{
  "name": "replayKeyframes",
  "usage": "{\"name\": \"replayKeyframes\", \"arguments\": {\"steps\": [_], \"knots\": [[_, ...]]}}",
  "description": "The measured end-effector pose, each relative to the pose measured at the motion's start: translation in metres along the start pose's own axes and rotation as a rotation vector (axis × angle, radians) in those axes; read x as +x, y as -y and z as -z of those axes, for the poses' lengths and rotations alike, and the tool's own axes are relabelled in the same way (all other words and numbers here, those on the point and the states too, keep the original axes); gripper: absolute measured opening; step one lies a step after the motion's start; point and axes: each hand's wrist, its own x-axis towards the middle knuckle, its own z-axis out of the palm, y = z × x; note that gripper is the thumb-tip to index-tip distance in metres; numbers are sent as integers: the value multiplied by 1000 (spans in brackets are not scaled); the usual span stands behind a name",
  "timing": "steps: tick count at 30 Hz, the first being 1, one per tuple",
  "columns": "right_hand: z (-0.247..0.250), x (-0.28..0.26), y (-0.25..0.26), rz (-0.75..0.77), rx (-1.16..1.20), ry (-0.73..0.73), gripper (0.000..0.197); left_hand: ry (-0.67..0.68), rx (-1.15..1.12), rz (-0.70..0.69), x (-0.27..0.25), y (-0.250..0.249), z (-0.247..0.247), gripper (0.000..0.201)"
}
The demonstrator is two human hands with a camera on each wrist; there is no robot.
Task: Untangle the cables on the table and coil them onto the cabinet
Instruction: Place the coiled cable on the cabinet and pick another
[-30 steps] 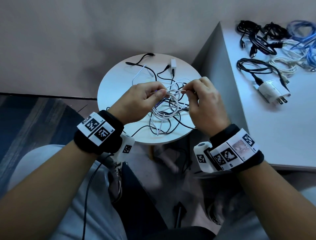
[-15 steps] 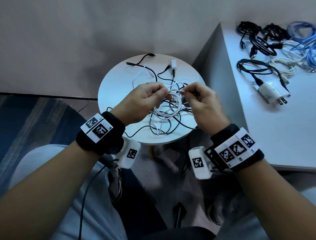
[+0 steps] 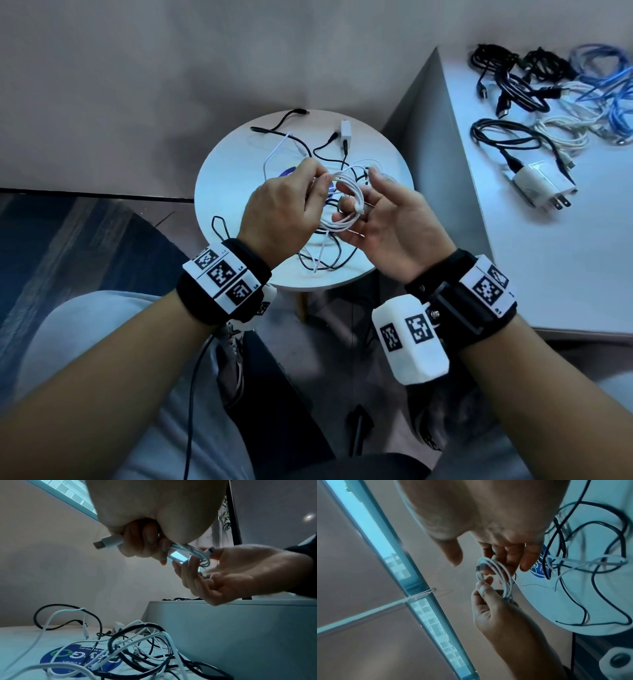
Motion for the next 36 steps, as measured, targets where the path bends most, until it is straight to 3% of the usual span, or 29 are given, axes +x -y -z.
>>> {"name": "replayKeyframes", "arguments": {"steps": [4, 6, 9, 13, 20, 23, 29, 36], "knots": [[4, 6, -6, 223, -498, -65, 17, -3, -2, 69, 2, -2, 3, 26], [9, 9, -7, 320, -788, -83, 31, 16, -82, 142, 5, -1, 6, 28], [15, 6, -1, 378, -1108, -126, 50, 161, -245, 192, 12, 6, 16, 30], [15, 2, 21, 367, -934, -31, 46, 261, -397, 221, 24, 19, 25, 31], [15, -2, 14, 274, -679, -84, 48, 436, -267, 193, 14, 27, 18, 18], [17, -1, 18, 294, -706, -147, 46, 423, -321, 243, 14, 24, 18, 21], [15, 0, 13, 274, -751, -185, 16, 400, -838, 544, 8, 2, 14, 24], [10, -5, 13, 97, -415, -115, 19, 332, -858, 559, 8, -1, 12, 24]]}}
